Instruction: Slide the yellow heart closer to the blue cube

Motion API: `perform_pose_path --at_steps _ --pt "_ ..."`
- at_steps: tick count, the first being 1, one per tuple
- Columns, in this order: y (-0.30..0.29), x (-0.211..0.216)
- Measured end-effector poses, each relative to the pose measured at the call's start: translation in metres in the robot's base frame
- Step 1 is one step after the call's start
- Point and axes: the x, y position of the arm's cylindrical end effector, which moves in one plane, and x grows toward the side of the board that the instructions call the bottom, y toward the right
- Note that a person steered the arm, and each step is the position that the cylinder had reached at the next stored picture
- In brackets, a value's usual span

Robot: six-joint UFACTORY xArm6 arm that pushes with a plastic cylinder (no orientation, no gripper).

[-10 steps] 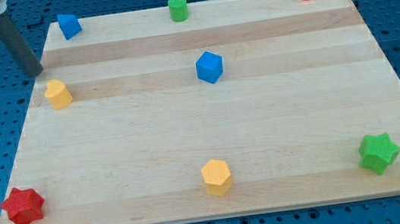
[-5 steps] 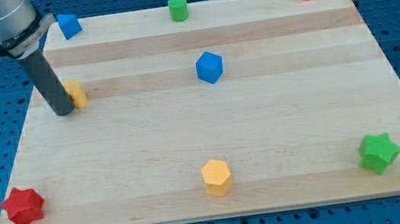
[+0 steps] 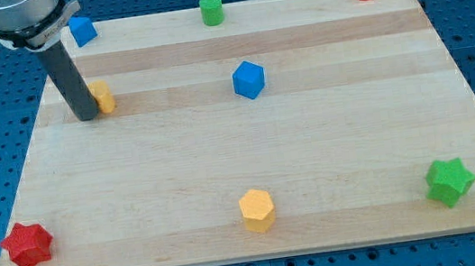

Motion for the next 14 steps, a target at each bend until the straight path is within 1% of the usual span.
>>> perform_pose_path --at_steps 2,3,4,5,7,8,9,11,12,13,14 --pt "-0.004 -0.032" --pt "-0.001 -0.036" --pt "0.019 -0.033" --pt "0.013 -0.039" --pt "-0.041 -0.064" --pt "-0.037 -0.068" --pt "-0.015 -0.066" --pt "0.043 -0.046" --pt "0.069 -0.043" --pt "0.084 -0.043" --pt "0.073 -0.061"
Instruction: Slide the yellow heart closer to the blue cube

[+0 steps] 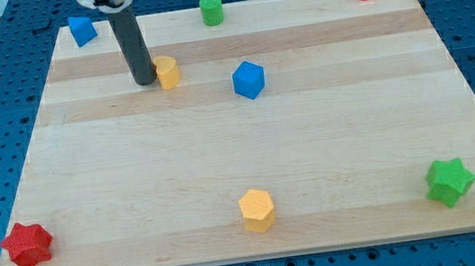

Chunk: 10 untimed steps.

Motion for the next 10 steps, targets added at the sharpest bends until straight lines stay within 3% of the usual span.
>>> perform_pose_path --at_steps 1,7,10 --pt "-0.007 -0.019" --pt "0.101 0.004" --pt "0.112 0.002"
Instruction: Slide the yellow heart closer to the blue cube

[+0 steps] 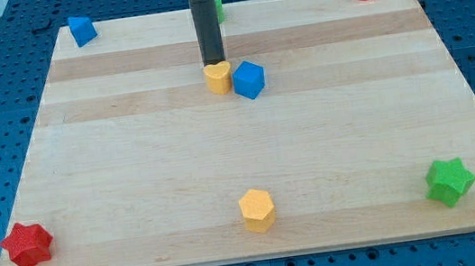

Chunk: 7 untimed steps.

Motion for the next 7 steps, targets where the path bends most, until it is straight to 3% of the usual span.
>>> perform_pose_path --at_steps 7 --pt "0.017 -0.003"
